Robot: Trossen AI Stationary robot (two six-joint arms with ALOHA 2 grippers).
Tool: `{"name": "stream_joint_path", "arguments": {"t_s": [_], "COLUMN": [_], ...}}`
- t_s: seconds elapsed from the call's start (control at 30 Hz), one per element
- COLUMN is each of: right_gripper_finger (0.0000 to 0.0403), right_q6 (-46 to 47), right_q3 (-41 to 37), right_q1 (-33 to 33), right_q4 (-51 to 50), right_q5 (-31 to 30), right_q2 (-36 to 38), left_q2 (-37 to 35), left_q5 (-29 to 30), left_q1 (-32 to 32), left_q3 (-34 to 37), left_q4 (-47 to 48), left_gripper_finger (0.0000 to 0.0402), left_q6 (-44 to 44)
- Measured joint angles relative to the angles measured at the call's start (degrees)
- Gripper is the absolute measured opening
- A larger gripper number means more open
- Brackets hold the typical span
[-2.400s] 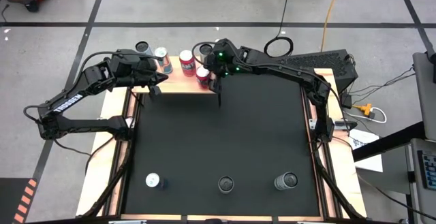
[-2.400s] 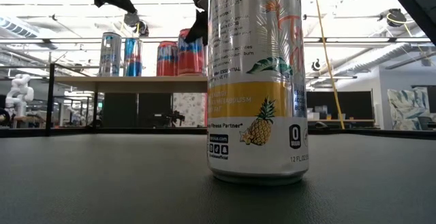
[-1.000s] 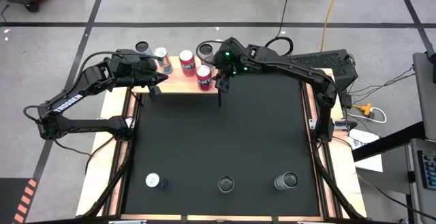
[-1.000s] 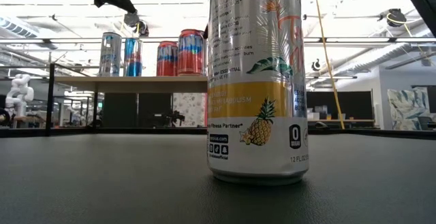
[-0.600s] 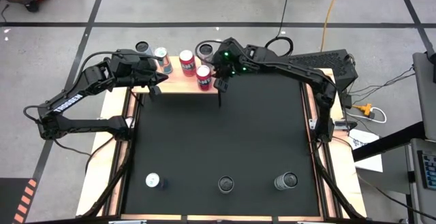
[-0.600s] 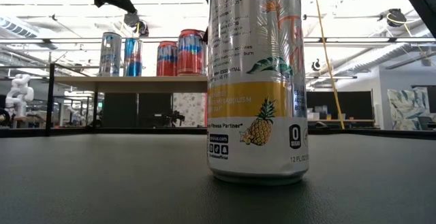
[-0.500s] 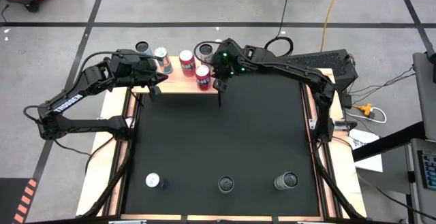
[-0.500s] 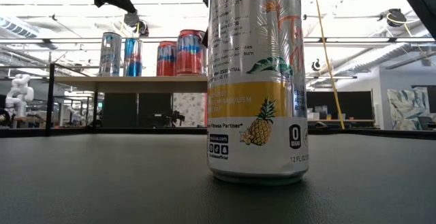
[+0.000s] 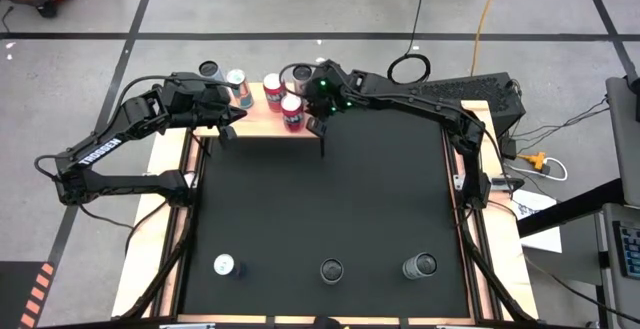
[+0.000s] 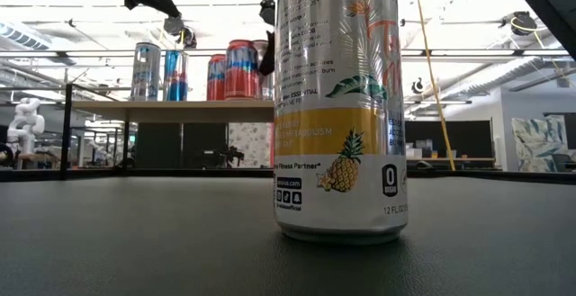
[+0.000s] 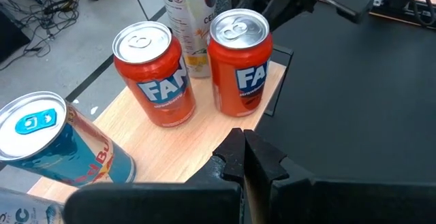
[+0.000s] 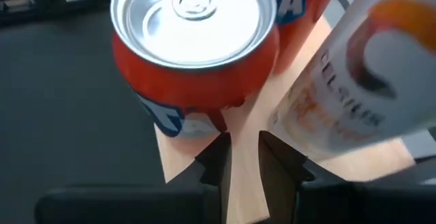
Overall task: Place canned beverage on shelf
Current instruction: Put the red soda can aligned with the other red soda can on the shelf, then put the white-yellow soda can aligned with the other white-yellow soda can on the shelf
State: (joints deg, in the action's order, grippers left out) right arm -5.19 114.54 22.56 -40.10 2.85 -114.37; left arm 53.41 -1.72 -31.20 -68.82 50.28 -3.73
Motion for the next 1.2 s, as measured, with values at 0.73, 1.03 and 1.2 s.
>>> {"name": "stream_joint_path", "arguments": {"t_s": [0.73, 1.03, 1.2], "right_gripper_finger": [0.0052, 0.0052, 0.0052], "right_q6": [0.00, 1.15, 1.25], "right_q3": [-0.07, 0.00, -0.04], "right_q1": [-0.60, -0.61, -1.16], "right_q4": [9.03, 8.15, 3.02], "right_q5": [3.29, 3.28, 3.22], "right_q2": [-4.68, -4.59, -3.48], "left_q2": [0.11, 0.11, 0.11], "left_q5": [0.28, 0.46, 0.48], "left_q1": [-0.02, -0.02, -0.02], "left_q3": [0.00, 0.00, 0.00], "left_q4": [-0.09, -0.07, -0.05], "left_gripper_finger": [0.0001, 0.0001, 0.0001], "left_q6": [-0.15, -0.17, -0.17]}}
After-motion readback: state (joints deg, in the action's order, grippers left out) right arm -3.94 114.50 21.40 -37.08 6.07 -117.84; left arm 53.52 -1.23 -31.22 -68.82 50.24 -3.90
